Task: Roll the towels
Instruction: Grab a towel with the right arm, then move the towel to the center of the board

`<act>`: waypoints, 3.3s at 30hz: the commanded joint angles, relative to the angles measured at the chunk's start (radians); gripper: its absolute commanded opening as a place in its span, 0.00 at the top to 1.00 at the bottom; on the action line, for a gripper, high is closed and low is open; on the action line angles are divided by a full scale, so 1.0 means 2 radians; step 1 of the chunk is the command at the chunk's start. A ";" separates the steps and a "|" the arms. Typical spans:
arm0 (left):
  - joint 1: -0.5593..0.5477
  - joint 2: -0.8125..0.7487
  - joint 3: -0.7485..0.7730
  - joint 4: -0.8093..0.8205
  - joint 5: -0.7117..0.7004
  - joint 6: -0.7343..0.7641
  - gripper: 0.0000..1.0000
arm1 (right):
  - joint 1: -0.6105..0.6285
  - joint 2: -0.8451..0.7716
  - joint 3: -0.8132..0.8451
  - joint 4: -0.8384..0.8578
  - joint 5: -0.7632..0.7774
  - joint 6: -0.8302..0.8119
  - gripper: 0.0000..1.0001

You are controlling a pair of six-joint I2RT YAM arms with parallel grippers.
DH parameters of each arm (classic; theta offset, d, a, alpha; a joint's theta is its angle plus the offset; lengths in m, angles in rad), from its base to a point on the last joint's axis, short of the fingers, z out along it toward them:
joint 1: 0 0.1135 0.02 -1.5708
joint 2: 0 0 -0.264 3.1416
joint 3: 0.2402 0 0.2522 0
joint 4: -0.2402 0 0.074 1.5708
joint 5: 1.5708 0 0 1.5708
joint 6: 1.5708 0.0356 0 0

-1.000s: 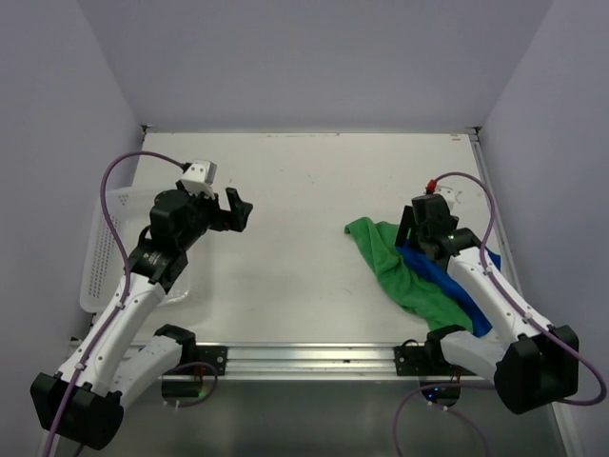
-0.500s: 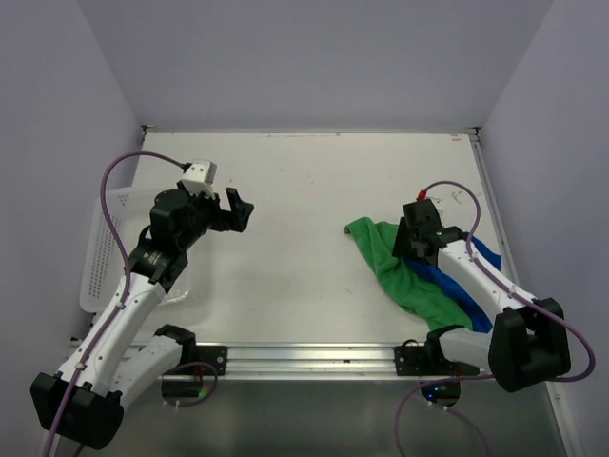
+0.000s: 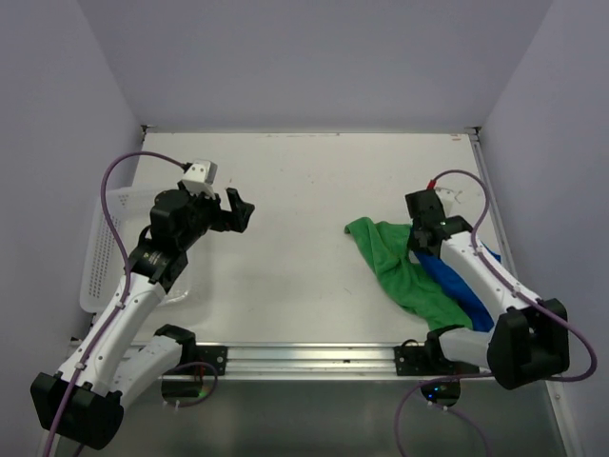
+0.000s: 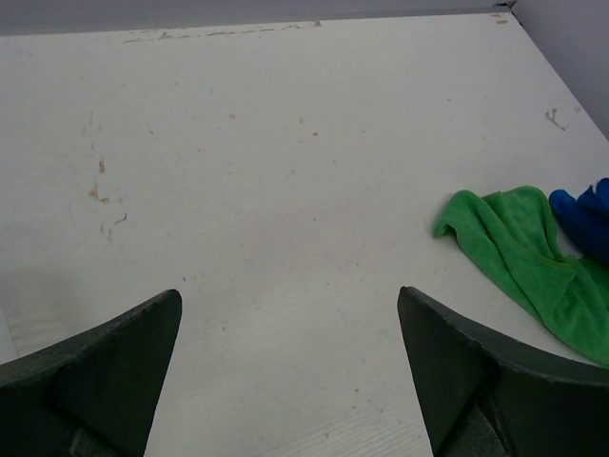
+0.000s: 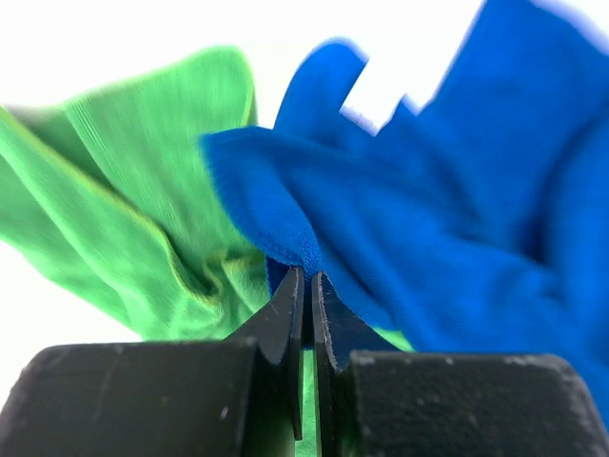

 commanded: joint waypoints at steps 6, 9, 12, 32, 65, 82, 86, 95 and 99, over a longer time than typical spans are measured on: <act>-0.001 -0.002 0.009 0.010 0.016 -0.010 0.00 | -0.022 -0.064 0.215 -0.110 0.137 -0.044 1.00; -0.001 0.001 0.008 0.010 0.021 -0.012 0.00 | -0.022 -0.069 0.269 -0.100 0.117 -0.072 1.00; -0.001 0.001 0.007 0.012 0.022 -0.013 0.00 | -0.022 -0.066 0.332 -0.105 0.101 -0.087 1.00; -0.001 0.007 0.005 0.017 0.038 -0.017 0.00 | -0.023 0.004 0.609 -0.028 -0.169 -0.131 1.00; -0.002 -0.042 0.002 0.012 -0.046 -0.025 0.00 | 0.182 0.070 0.386 0.141 -0.224 -0.037 0.15; -0.002 0.005 0.003 0.017 0.025 -0.039 0.00 | 0.095 -0.104 -0.024 -0.057 0.042 0.133 0.21; -0.002 -0.002 0.000 0.019 0.018 -0.035 0.00 | 0.091 -0.054 -0.056 -0.018 0.006 0.132 0.16; -0.002 0.001 0.002 0.017 0.023 -0.035 0.00 | 0.080 0.037 -0.078 0.056 -0.036 0.138 0.14; -0.002 -0.001 0.002 0.017 0.023 -0.035 0.00 | 0.047 0.045 -0.098 0.090 -0.092 0.140 0.51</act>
